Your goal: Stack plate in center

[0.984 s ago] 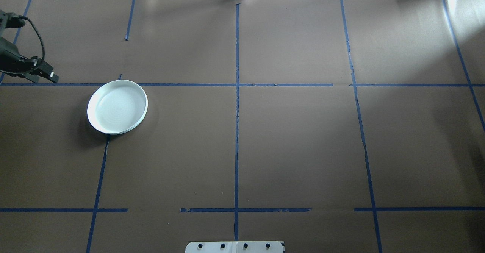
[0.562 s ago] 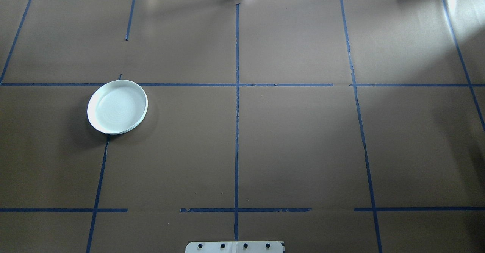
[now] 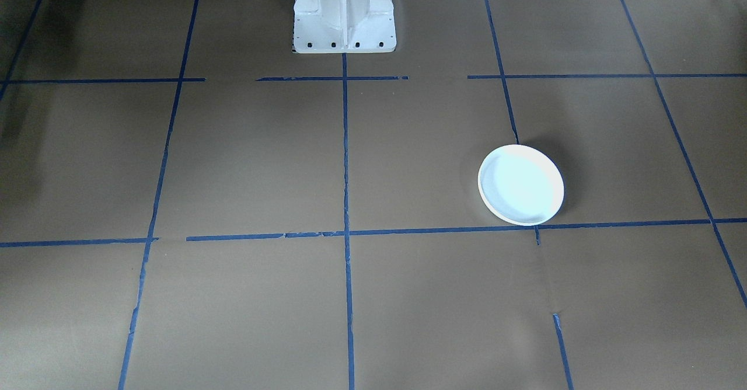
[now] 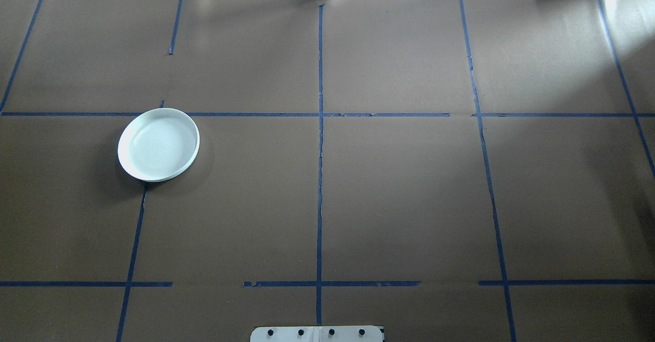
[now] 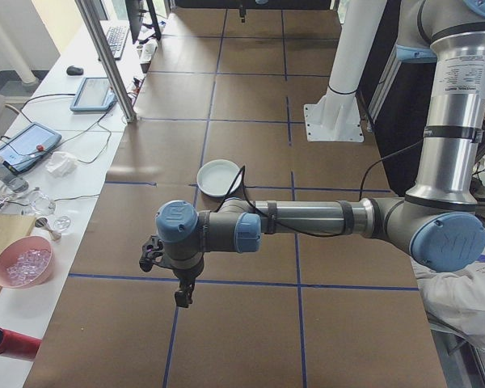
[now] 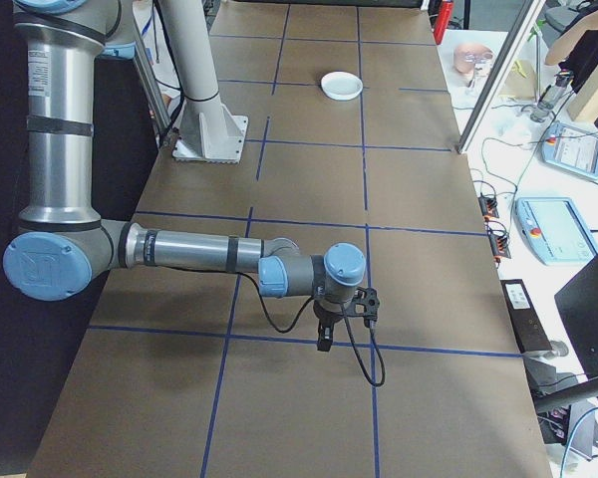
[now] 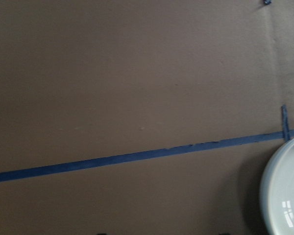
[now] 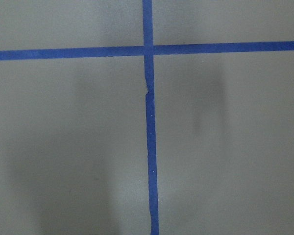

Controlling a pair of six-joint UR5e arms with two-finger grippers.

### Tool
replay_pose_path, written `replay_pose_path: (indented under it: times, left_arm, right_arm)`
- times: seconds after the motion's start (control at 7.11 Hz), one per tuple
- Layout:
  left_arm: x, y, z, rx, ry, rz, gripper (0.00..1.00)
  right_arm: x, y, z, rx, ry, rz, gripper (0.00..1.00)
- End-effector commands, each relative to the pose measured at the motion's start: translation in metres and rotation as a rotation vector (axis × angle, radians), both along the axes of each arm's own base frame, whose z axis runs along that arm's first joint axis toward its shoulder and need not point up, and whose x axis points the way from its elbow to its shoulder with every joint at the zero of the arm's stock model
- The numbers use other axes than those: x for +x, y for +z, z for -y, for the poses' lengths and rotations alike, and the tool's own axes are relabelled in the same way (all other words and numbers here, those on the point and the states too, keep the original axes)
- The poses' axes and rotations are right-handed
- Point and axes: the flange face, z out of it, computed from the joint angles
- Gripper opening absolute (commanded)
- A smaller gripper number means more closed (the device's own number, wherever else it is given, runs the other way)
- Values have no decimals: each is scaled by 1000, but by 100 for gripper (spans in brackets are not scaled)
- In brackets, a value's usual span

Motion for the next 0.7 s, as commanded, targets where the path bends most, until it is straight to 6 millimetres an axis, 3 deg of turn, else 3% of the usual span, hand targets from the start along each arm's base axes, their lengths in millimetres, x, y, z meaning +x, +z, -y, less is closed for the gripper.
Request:
replay_pose_path:
  times: [0.0,0.14,0.56]
  left_arm:
    - [2,-8,-8,-30,-20,-119,100]
    - [5,7,-25,-56,-23,-143,100]
    - [4,10,-27,-50,-19,-131,100]
  right_arm:
    - [0,0,0,0,0,0,100]
    - [1,1,0,-1,2,0,100]
    - [0,0,0,0,0,0,100]
